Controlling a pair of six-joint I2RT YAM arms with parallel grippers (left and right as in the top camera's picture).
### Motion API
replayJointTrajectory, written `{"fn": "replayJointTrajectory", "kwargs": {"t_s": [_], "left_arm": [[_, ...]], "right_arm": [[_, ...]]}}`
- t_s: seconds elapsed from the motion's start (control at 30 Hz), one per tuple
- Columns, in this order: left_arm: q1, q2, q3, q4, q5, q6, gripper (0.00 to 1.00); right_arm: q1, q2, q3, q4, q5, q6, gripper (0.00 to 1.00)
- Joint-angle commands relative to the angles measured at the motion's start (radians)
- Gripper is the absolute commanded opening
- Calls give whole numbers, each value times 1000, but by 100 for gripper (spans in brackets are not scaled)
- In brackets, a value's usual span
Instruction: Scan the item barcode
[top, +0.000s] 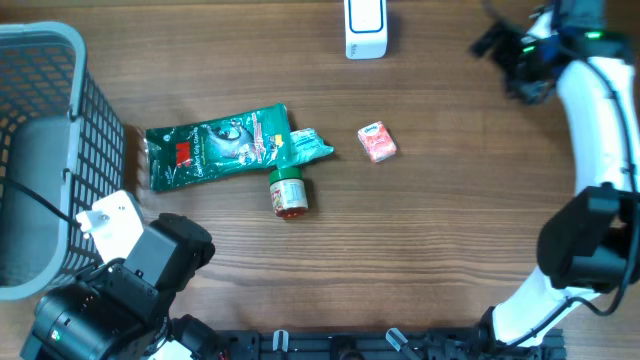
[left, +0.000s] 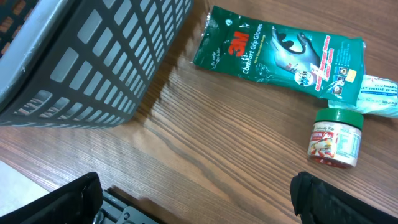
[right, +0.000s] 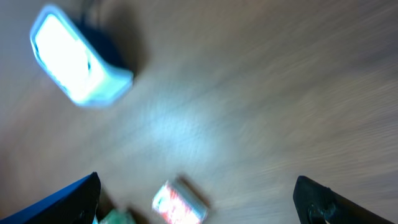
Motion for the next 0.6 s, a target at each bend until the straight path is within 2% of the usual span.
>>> {"fn": "replayJointTrajectory", "kwargs": {"t_s": [0.0,0.1,0.13,0.23,0.3,0.37,0.4,0.43,0.57], "left_arm": [[8,-2,-3,0,-17,-20,100],[8,-2,-3,0,-17,-20,100],[8,-2,-3,0,-17,-20,100],[8,-2,-3,0,-17,-20,100],[8,-2,-3,0,-17,-20,100],[8,-2,-3,0,-17,-20,100],[8,-2,-3,0,-17,-20,100],[8,-2,-3,0,-17,-20,100],[8,-2,-3,0,-17,-20,100]], "right_arm": [[129,25,-92,-21,-68,21,92],[220,26,-191,11,-53,184,62],[257,28,-254,59,-47,287,60],[298,29,-366,203,-38,396,82],[309,29,-426,295,-39,413,95],[312,29,-485,376,-38,413,99],[312,29,-508,396,-38,416,96],[312,29,-529,414,-38,430,87],[313,29,-603,498,-38,480,64]]}}
